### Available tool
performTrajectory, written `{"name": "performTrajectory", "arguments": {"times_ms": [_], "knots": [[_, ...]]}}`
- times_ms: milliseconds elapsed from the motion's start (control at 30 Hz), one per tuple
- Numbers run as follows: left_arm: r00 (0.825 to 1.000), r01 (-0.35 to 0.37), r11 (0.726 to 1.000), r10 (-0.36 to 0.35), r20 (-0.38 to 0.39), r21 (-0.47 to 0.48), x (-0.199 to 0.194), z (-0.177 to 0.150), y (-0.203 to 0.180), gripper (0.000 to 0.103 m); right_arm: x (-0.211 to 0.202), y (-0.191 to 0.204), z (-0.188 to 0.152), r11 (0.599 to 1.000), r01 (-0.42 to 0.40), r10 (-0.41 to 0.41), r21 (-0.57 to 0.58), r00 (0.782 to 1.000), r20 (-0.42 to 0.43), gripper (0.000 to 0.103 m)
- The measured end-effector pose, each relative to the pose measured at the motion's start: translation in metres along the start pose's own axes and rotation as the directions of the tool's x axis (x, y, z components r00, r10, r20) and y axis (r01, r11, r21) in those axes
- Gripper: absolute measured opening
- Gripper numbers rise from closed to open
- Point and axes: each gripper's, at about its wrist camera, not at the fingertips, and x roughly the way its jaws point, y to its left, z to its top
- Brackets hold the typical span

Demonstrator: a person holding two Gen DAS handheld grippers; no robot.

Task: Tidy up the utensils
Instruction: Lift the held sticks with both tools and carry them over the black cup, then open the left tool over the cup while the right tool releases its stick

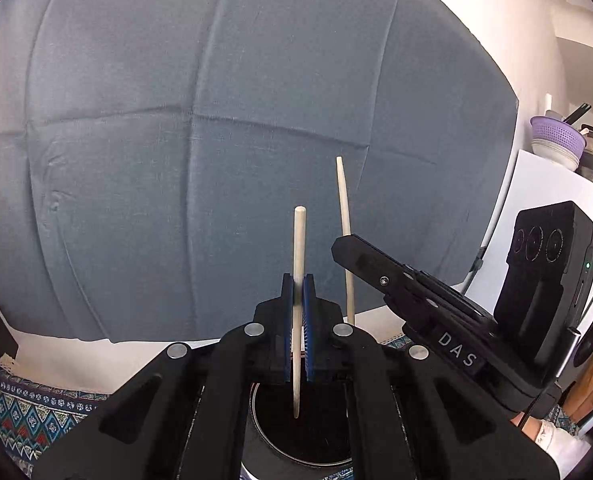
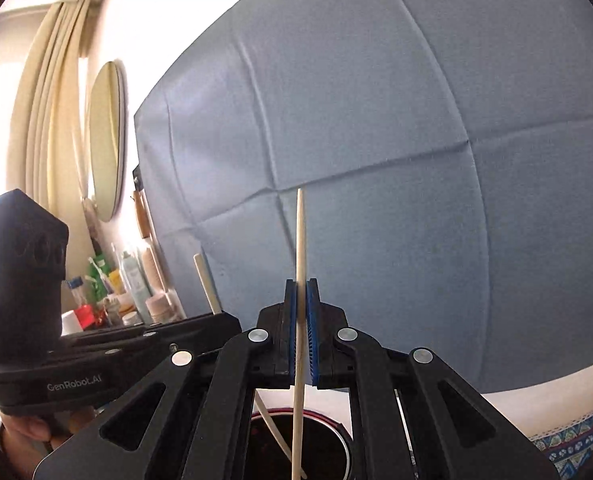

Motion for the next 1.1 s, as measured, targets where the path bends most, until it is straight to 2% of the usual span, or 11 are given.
{"name": "performTrajectory", "arguments": {"times_ms": [400,567,633,700,733,767,833,900,933,1000,1100], "knots": [[0.996,-0.016,0.999,0.019,-0.082,0.029,0.02,-0.03,-0.002,0.005,0.005,-0.004,-0.046,0.998,0.019,-0.025,-0.058,0.994,-0.107,0.006],[0.995,-0.019,0.999,0.021,-0.095,0.028,0.014,-0.033,0.0,0.007,-0.007,-0.005,-0.051,0.997,0.038,-0.046,-0.067,0.991,-0.123,0.009],[0.995,-0.035,0.999,0.036,-0.096,0.014,0.01,-0.03,0.001,0.02,-0.013,-0.005,-0.048,0.997,0.051,-0.059,-0.063,0.991,-0.122,0.01],[0.995,-0.06,0.998,0.061,-0.081,0.006,0.001,-0.027,0.002,0.027,-0.021,-0.004,-0.041,0.995,0.073,-0.08,-0.061,0.991,-0.107,0.022],[0.995,-0.064,0.998,0.064,-0.079,0.002,-0.004,-0.025,0.002,0.03,-0.026,-0.004,-0.037,0.994,0.089,-0.095,-0.063,0.991,-0.099,0.034],[0.995,-0.07,0.998,0.069,-0.077,-0.005,-0.009,-0.023,0.002,0.035,-0.032,-0.004,-0.034,0.992,0.104,-0.11,-0.068,0.99,-0.09,0.04],[0.994,-0.094,0.995,0.092,-0.063,-0.024,-0.021,-0.018,0.003,0.049,-0.043,-0.003,-0.027,0.99,0.119,-0.126,-0.079,0.989,-0.08,0.041],[0.993,-0.108,0.993,0.106,-0.045,-0.047,-0.034,-0.014,0.004,0.06,-0.054,-0.002,-0.02,0.987,0.14,-0.146,-0.079,0.986,-0.084,0.048],[0.993,-0.11,0.992,0.108,-0.042,-0.058,-0.04,-0.012,0.004,0.063,-0.06,-0.001,-0.018,0.986,0.149,-0.156,-0.077,0.984,-0.088,0.054],[0.991,-0.128,0.989,0.125,-0.038,-0.071,-0.052,-0.009,0.003,0.076,-0.07,0.001,-0.013,0.985,0.158,-0.164,-0.071,0.982,-0.094,0.061],[0.986,-0.165,0.984,0.162,-0.04,-0.073,-0.068,-0.008,-0.001,0.091,-0.088,0.006,-0.008,0.984,0.165,-0.171,-0.062,0.979,-0.111,0.08]]}}
